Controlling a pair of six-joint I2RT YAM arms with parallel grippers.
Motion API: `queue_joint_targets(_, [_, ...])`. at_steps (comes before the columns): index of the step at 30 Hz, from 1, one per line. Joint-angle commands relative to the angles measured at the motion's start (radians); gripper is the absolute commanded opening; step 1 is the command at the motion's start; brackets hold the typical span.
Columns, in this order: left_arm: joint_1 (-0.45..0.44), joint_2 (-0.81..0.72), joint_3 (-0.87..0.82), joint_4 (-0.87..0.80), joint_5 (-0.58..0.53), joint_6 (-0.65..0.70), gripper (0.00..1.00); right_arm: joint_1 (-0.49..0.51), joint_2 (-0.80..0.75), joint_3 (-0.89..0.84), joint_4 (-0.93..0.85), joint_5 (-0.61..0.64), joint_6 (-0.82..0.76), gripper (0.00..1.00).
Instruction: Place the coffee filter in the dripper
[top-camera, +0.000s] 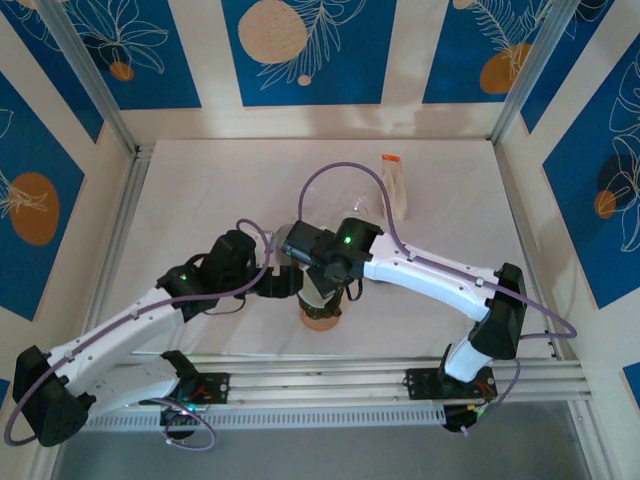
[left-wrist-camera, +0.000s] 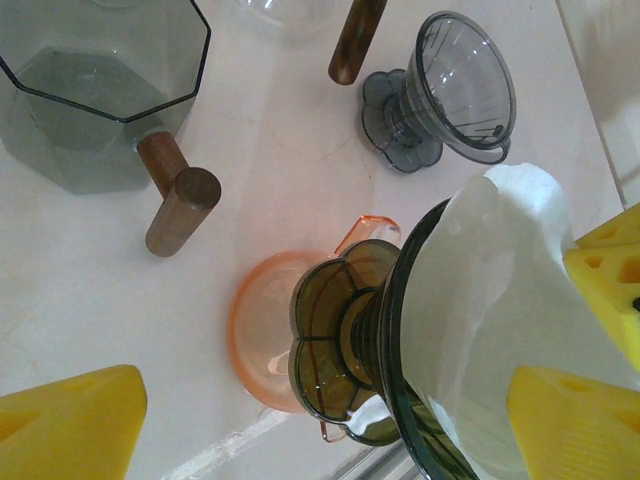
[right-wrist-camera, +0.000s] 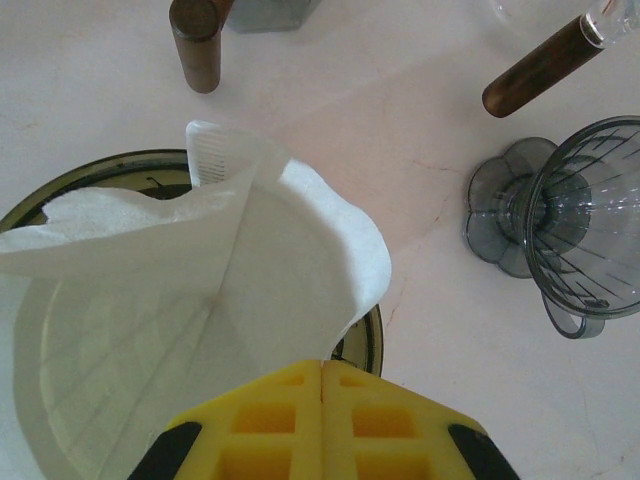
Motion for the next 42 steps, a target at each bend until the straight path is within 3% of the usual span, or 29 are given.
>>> queue_joint_targets(1, [0.014,0.011,-0.018,0.001,0.026,0.025,0.88,0.007,0.01,0.0,-0.008,0.008,0.002,0.0])
queue_joint_targets(7, [0.014,0.022,-0.017,-0.015,0.031,0.029,0.8,0.007,0.002,-0.003,0.009,-0.007,0.01,0.04])
queue_joint_targets(13, [0.013,0.023,-0.014,-0.016,0.031,0.026,0.79,0.006,-0.051,0.013,0.03,0.018,0.032,0.35])
queue_joint_targets(16, [0.014,0.021,-0.015,-0.011,0.033,0.021,0.8,-0.002,-0.076,0.008,0.029,0.018,0.051,0.44])
queue_joint_targets(20, [0.014,0.022,-0.018,-0.007,0.033,0.018,0.8,-0.018,-0.107,-0.041,0.053,-0.025,0.076,0.42])
queue_joint_targets(26, [0.014,0.022,-0.021,-0.005,0.035,0.019,0.8,-0.027,-0.124,-0.102,0.079,-0.074,0.095,0.18])
queue_joint_targets(30, [0.014,0.026,-0.028,-0.001,0.035,0.016,0.8,-0.027,-0.122,-0.131,0.092,-0.084,0.102,0.12])
queue_joint_targets(38, [0.014,0.023,-0.043,0.01,0.039,0.004,0.8,-0.027,-0.122,-0.156,0.099,-0.081,0.114,0.09])
queue_joint_targets(40, [0.013,0.02,-0.042,0.007,0.037,0.005,0.8,-0.024,-0.135,-0.14,0.097,-0.066,0.114,0.12])
queue_joint_targets(42, [0.013,0.018,-0.041,0.005,0.036,0.005,0.8,-0.019,-0.151,-0.118,0.089,-0.04,0.118,0.23])
